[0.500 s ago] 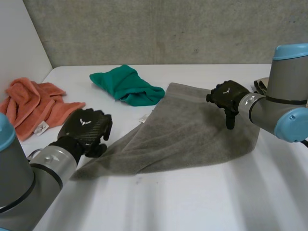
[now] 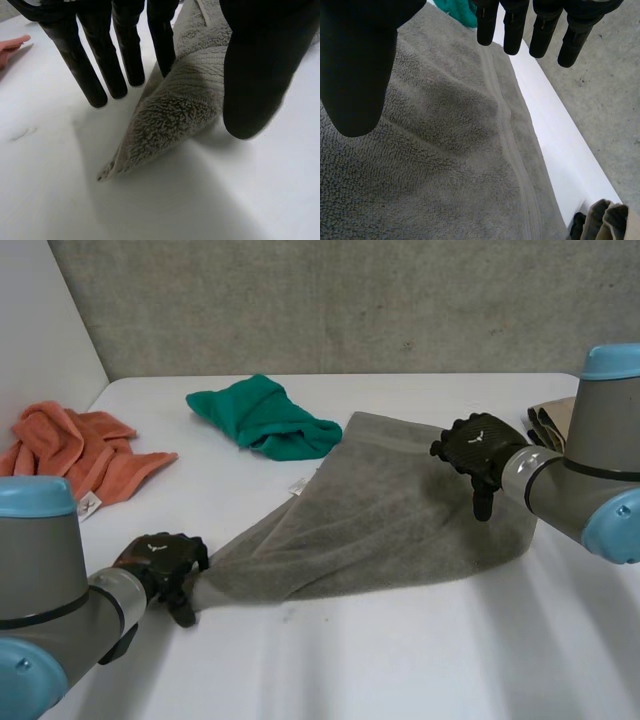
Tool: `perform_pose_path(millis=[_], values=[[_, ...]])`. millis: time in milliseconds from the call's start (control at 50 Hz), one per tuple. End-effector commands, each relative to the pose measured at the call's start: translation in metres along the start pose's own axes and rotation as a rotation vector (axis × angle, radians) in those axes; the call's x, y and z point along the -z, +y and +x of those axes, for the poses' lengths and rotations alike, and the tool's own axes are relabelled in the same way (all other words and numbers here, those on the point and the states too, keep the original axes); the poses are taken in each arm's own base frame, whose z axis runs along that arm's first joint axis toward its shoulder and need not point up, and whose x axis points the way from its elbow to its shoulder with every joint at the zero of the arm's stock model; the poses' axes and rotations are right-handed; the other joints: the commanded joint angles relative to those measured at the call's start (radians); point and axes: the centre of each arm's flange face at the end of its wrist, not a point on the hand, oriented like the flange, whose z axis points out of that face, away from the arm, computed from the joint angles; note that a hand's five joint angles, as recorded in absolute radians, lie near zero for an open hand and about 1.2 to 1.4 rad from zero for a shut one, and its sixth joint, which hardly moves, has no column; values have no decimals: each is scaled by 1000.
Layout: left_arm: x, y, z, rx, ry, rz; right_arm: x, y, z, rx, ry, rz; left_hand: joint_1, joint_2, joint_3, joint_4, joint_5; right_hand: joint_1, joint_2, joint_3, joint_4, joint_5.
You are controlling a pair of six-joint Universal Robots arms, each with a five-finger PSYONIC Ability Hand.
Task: Fold the laundry.
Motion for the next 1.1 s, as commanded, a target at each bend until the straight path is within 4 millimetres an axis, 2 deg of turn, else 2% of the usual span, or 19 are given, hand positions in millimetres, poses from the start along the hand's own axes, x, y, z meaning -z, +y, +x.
perform_pose_path(millis=[20,120,180,260,280,360,400,540,640,680,700,760,780,840,860,900,940,1020,1100], values=[[-4,-9,-3,18,-22,26,0,2,3,-16,12,2,862,865,861,874,874,-39,-23,-22,-34,-2],[-3,-18,-8,22,-54,48,-2,0,4,-10,19,11,864,866,863,876,876,-39,-23,-22,-34,-2],[12,-39,-10,13,-70,125,-5,-7,9,4,29,48,864,866,863,876,876,-50,-35,-34,-45,-13],[53,-84,-10,-19,-82,313,-13,-25,8,57,-12,150,864,866,863,876,876,-100,-85,-84,-95,-63],[72,-102,-10,-46,-84,388,-17,-34,7,98,-35,215,864,866,863,876,876,-100,-85,-84,-95,-63],[111,-126,-7,-133,-77,488,-34,-50,5,177,-74,341,864,866,863,876,876,-100,-85,-84,-95,-63],[122,-130,-3,-174,-59,507,-39,-58,-3,194,-95,386,864,866,863,876,876,-100,-85,-84,-95,-63],[155,-137,8,-280,-21,537,-51,-73,-66,223,-246,475,864,866,863,876,876,-100,-85,-84,-95,-63],[173,-136,15,-301,-10,568,-56,-69,-125,206,-366,488,864,866,863,876,876,-100,-85,-84,-95,-63],[175,-135,16,-302,-8,572,-58,-66,-138,186,-393,481,864,866,863,876,876,-100,-85,-84,-95,-63],[175,-134,16,-303,-10,571,-60,-63,-147,176,-402,474,864,866,863,876,876,-43,-28,-27,-38,-6],[173,-134,14,-305,-17,564,-68,-64,-148,168,-361,480,864,866,863,876,876,567,582,583,572,604],[171,-134,12,-310,-25,560,-76,-70,-136,175,-276,507,864,866,863,876,876,1089,1105,1106,1094,1126],[166,-136,6,-318,-52,552,-90,-88,-99,164,-50,566,864,866,863,876,876,1121,1137,1138,1126,1158],[160,-137,2,-323,-68,544,-93,-103,-63,117,136,602,864,866,863,876,876,1121,1137,1138,1126,1158],[156,-141,-3,-330,-89,551,-90,-116,-26,47,295,641,864,866,863,876,876,1121,1137,1138,1126,1158],[147,-155,-14,-333,-145,591,-67,-140,28,-40,467,752,864,866,863,876,876,1121,1137,1138,1126,1158],[137,-176,-26,-317,-223,684,-34,-149,65,-50,548,777,864,866,863,876,876,1121,1137,1138,1126,1158],[126,-194,-33,-284,-284,778,-8,-144,76,-48,578,745,864,866,863,876,876,1121,1137,1138,1126,1158]])
